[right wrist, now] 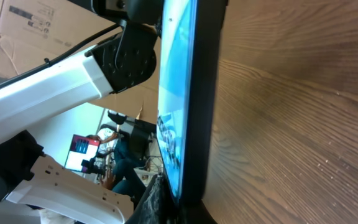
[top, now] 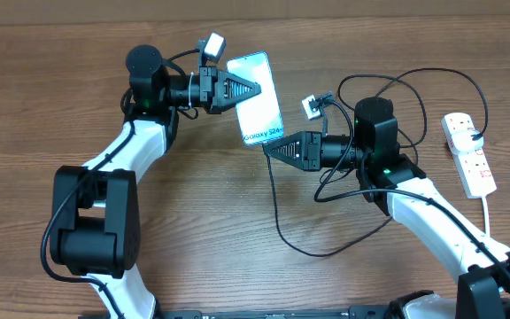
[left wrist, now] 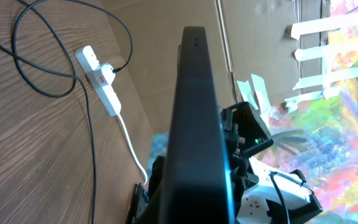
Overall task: Plug charger to phone and switch on socket
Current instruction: 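Bring the plug to the bottom of the phone held upright by left gripper, then push the USB-C plug into the phone's bottom port with the right gripper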
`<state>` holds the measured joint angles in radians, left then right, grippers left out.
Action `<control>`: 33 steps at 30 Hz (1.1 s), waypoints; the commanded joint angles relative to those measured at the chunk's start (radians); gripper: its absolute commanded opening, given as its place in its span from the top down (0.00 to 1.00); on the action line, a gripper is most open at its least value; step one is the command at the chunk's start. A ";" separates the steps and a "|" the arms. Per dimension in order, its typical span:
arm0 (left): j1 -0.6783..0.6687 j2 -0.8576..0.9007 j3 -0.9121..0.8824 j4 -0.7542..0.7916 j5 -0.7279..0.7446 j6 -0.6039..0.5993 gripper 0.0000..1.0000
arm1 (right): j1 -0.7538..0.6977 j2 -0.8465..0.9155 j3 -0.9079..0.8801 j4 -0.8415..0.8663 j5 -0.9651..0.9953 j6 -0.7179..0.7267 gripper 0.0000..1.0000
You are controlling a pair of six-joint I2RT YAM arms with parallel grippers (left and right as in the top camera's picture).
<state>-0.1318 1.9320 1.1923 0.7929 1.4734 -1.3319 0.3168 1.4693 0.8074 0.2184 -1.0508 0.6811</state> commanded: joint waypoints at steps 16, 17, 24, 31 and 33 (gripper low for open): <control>-0.060 -0.003 -0.012 0.005 0.109 0.058 0.96 | -0.003 0.007 0.012 0.044 0.101 0.000 0.96; -0.061 -0.003 -0.019 0.005 0.109 0.057 0.96 | -0.003 0.007 0.012 0.045 0.101 0.000 0.96; -0.075 -0.003 -0.097 0.006 0.109 0.069 0.96 | -0.003 0.007 0.012 0.045 0.096 0.000 0.96; -0.074 -0.003 -0.118 0.031 0.108 0.068 0.96 | -0.003 0.007 0.012 -0.050 0.054 -0.001 0.90; -0.057 -0.003 -0.117 0.035 0.105 0.060 0.96 | -0.003 0.007 0.012 -0.104 0.046 -0.005 0.82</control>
<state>-0.1455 1.9324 1.0924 0.8173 1.4586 -1.2999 0.3157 1.4811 0.7914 0.1242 -1.0439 0.6846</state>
